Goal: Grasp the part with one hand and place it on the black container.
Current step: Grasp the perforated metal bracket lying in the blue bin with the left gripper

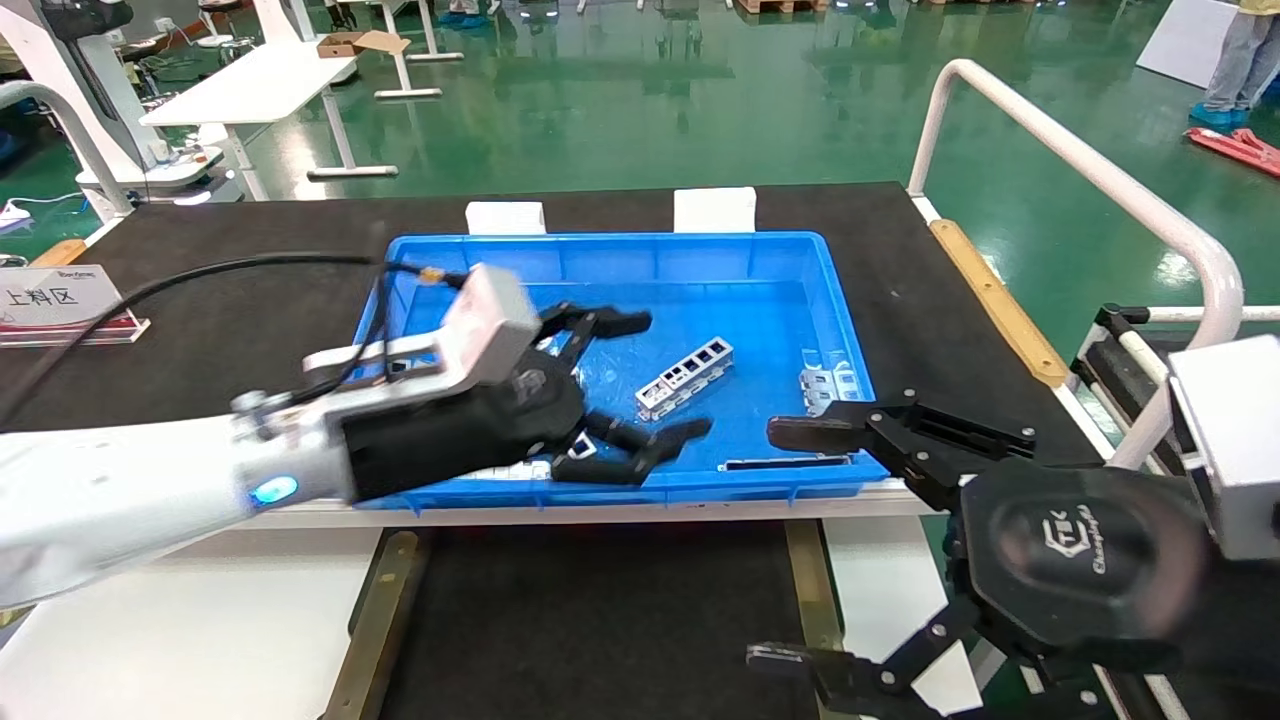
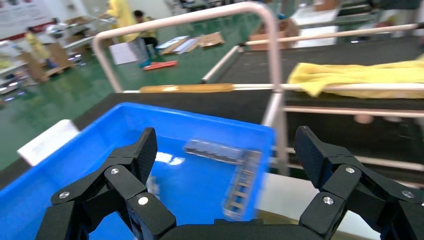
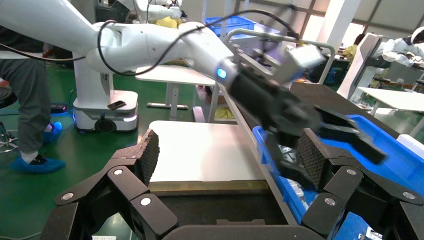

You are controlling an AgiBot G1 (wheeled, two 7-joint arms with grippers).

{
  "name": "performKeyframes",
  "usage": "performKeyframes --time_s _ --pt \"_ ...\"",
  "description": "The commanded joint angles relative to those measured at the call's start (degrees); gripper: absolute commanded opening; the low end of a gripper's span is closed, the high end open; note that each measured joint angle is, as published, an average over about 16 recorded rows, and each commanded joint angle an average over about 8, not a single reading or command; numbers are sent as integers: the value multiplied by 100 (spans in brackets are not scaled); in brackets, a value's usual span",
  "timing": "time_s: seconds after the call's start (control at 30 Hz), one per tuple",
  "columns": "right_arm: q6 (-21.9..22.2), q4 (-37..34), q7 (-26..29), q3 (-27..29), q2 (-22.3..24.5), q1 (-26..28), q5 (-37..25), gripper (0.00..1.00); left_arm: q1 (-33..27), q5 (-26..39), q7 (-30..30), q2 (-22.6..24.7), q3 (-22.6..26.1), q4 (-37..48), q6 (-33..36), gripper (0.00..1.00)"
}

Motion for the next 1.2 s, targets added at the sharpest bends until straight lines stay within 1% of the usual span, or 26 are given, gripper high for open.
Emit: performKeyframes --time_s 0.03,0.33,0.5,0.6,0.73,0.93,1.13,1.17,1.2 --pt "0 0 0 -1 0 0 1 100 -100 168 141 280 59 293 -257 100" --pt "2 0 -2 -5 2 1 3 100 -630 683 730 1329 267 1769 -1158 100" --pt "3 0 -3 -7 3 1 5 100 -894 849 1108 1719 451 2512 -1640 100" --pt "3 0 -4 -8 3 2 5 100 -996 785 1209 1818 654 2765 -1916 100" --pt "4 0 -5 -9 4 2 7 100 -1055 589 1152 1857 1063 2880 -2310 100" --pt "5 0 -6 -12 5 3 8 100 -1087 243 821 1868 1804 2863 -2901 100" --pt "6 0 -7 -14 6 3 10 100 -1111 -55 508 1862 2511 2784 -3308 100" --pt "6 0 -7 -15 6 3 10 100 -1117 -102 468 1861 2617 2770 -3362 100" --pt "7 0 -8 -15 6 3 10 92 -1122 -149 430 1860 2719 2756 -3413 100"
